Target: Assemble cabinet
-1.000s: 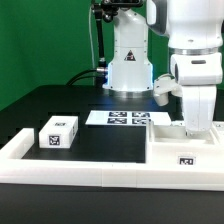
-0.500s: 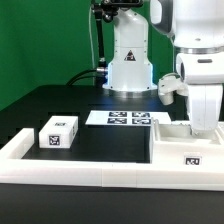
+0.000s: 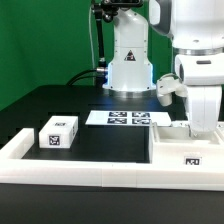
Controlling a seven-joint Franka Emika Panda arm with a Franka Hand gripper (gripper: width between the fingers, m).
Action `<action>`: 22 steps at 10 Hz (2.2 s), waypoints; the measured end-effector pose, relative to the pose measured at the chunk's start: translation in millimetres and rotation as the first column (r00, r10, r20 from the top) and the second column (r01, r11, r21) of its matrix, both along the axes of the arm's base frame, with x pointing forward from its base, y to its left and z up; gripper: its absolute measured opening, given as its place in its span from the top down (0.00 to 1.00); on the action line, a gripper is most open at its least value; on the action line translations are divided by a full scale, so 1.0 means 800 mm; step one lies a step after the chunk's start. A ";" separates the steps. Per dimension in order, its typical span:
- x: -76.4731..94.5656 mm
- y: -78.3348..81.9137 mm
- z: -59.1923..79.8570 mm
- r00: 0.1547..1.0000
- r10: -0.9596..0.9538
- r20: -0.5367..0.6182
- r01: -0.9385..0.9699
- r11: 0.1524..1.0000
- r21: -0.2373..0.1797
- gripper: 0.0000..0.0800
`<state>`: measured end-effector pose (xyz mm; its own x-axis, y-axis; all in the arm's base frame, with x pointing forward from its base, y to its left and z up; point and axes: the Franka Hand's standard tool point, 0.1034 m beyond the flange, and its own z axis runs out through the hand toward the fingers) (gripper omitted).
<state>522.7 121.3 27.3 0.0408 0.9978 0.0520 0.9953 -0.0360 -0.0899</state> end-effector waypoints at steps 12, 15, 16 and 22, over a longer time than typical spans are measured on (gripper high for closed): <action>-0.005 -0.002 0.015 1.000 -0.005 -0.018 0.005 1.000 -0.015 0.19; -0.021 0.001 0.066 1.000 0.018 0.023 -0.017 0.999 -0.031 0.19; -0.028 0.003 0.075 0.999 0.027 0.030 -0.026 0.999 -0.035 0.19; -0.064 0.052 0.067 1.000 -0.009 0.021 0.009 1.000 -0.018 0.19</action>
Offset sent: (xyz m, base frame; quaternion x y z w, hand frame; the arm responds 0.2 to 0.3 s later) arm 0.0000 0.0000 0.0000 0.0000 0.0000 0.0000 1.0000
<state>471.8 162.9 81.2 0.0486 0.9982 0.0349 0.9966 -0.0461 -0.0678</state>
